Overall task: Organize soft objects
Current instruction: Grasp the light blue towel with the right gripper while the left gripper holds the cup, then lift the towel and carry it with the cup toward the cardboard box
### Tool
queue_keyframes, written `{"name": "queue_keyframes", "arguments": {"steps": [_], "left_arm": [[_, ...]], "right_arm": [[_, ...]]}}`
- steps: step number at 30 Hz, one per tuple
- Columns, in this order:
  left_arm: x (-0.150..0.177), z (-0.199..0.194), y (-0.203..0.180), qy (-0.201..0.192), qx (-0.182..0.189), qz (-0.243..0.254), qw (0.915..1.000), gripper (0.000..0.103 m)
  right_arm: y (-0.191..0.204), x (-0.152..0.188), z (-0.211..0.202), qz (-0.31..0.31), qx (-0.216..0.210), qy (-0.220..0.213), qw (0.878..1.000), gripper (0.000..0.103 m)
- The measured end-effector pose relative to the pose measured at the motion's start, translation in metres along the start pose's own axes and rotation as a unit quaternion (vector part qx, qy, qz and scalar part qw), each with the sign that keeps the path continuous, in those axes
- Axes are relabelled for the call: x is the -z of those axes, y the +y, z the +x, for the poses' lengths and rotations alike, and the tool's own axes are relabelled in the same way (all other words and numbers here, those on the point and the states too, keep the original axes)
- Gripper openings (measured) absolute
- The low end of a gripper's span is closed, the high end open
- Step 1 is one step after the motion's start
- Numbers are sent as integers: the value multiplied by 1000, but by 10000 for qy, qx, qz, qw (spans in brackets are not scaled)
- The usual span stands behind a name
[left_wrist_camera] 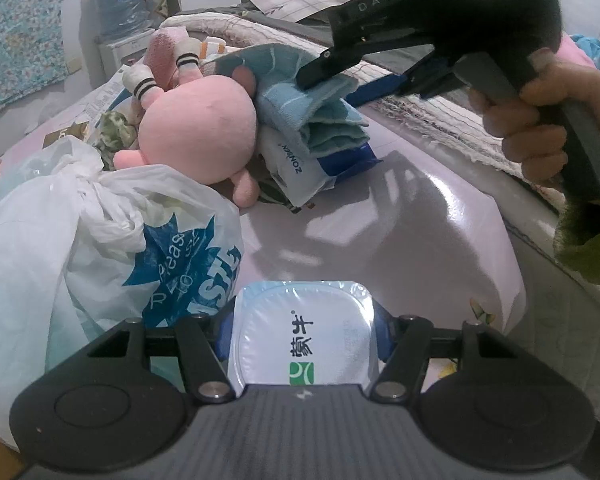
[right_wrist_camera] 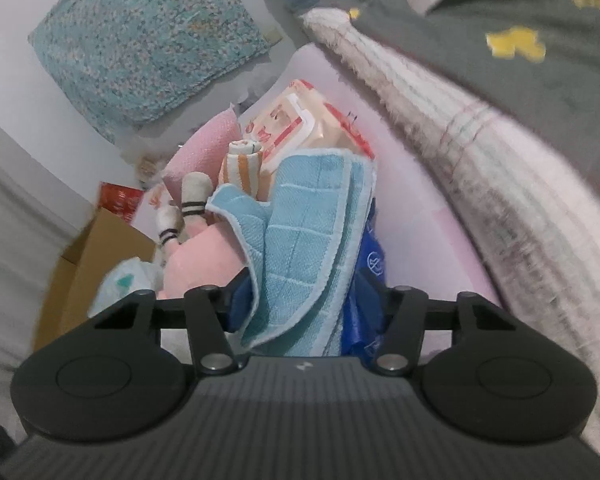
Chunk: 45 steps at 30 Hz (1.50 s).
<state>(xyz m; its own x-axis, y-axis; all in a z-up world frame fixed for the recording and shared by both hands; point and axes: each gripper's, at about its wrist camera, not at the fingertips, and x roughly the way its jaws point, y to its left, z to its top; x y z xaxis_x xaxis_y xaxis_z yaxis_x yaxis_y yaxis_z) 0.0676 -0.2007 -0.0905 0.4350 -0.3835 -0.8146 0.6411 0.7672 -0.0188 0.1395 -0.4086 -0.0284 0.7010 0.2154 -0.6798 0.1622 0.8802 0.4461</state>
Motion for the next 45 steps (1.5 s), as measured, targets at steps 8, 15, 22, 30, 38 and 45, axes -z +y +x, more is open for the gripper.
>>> {"name": "queue_keyframes", "arguments": {"steps": [8,15,22,30,38,45], "left_arm": [[1,1,0,-29,-5,13,10000,64],[1,0,1,-29,15,-1,10000,64],[1,0,2,-20,39,-11,10000,64],[1,2,3,27,118,-36,9999,64],[0,2,2,36,75,2,10000,64],[2,-1,1,-49,54,7,10000,63]], "right_arm": [[56,10,-33,-1432,-173,-633,9875,56],[48,12,9,-1412,340,-100,9893,61],[50,15,32,-1710,651,79,9831,79],[48,12,45,-1798,722,202,9808,75],[46,12,39,-1891,1003,114,9768,34],[18,4,14,-1038,542,-123,9930,24]]}}
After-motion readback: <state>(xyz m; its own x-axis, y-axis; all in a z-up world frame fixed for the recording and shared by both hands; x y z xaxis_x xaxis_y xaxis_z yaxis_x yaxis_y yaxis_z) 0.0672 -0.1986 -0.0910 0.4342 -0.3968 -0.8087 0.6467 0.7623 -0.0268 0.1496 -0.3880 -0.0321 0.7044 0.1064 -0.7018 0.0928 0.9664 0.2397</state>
